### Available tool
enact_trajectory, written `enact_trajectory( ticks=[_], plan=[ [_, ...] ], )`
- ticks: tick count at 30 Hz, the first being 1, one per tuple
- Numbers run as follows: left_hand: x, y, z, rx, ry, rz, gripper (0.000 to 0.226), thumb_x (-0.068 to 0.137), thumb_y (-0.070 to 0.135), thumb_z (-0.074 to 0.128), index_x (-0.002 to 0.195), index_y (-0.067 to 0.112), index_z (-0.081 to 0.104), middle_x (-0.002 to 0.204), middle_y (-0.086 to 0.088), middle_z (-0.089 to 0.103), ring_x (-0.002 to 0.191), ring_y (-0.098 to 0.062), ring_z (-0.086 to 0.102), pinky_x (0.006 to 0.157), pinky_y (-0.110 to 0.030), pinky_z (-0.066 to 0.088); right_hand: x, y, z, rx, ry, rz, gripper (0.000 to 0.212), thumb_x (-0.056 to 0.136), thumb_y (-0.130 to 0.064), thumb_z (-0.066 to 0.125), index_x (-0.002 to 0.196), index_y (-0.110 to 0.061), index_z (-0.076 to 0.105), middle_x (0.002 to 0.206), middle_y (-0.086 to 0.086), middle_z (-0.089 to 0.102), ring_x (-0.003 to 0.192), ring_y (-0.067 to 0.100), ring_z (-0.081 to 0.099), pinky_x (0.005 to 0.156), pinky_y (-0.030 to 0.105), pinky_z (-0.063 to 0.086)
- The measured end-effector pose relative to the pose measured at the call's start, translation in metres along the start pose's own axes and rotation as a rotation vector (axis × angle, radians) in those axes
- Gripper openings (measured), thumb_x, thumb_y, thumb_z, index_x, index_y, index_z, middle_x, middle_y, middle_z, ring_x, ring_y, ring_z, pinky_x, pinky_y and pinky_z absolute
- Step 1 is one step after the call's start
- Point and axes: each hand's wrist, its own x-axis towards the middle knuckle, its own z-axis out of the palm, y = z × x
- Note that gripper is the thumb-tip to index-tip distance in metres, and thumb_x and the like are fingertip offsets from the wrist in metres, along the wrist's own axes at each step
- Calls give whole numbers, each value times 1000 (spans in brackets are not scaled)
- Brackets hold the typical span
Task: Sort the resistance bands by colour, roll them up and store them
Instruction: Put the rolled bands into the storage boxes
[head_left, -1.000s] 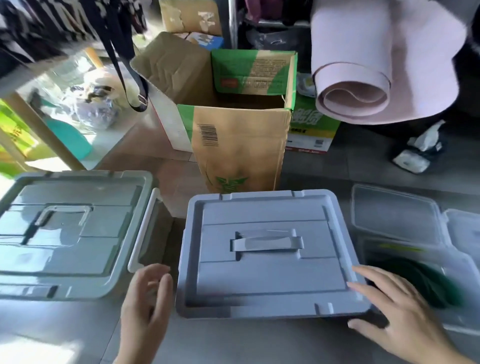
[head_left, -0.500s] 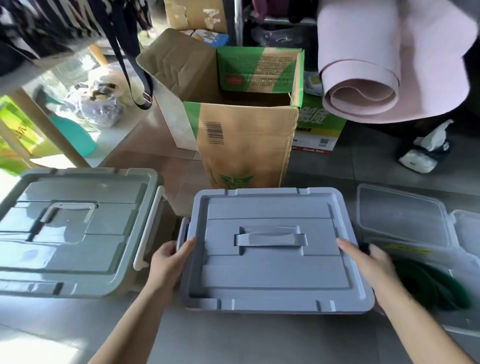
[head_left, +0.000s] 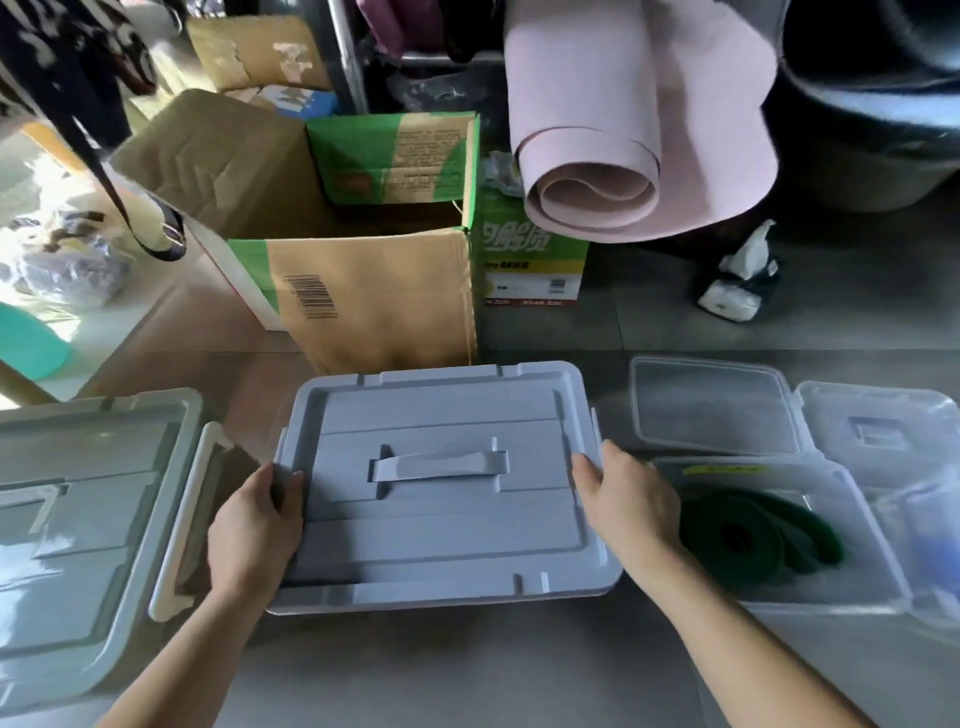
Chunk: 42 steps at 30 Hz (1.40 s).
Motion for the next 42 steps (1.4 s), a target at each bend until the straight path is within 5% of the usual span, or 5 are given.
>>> enact_trajectory(
  ticks=[8,16,30,34,42],
  plan=[
    [20,33,5,93,-95,-205,38,94,38,39,109,6,51,121,-25,50,108,-44,49,88,-53,42,7,15,-20,54,-310,-145,55,94,-58,29,124,-16,48,115,3,64,99,24,63,72,30,49],
    [-65,231,72,-121,-258,481,63,95,29,48,147,11,19,158,-5,8,145,-22,7,115,-33,11,44,181,-22,-83,-321,7,61,93,-57,35,146,-27,27,158,-4,14,141,27,24,110,42,30],
    [-50,349,242,-178,-821,-33,24,90,11,45,106,1,60,74,-9,57,61,-22,52,52,-24,36,133,278,-25,-38,-204,259,39,94,-39,35,73,-13,54,85,8,56,89,32,55,77,35,47],
    [-43,342,268,164,-871,409,34,95,9,42,128,5,50,127,-14,54,115,-29,53,86,-26,40,164,283,-16,-93,-373,260,31,88,-28,50,61,-13,49,78,7,57,84,31,57,73,31,49],
    [-27,342,306,798,-656,1055,33,87,7,53,119,13,58,124,-7,55,118,-29,51,88,-40,47,178,267,3,-145,-452,250,16,82,-26,63,87,-13,70,94,8,69,90,26,62,67,26,47]
  ],
)
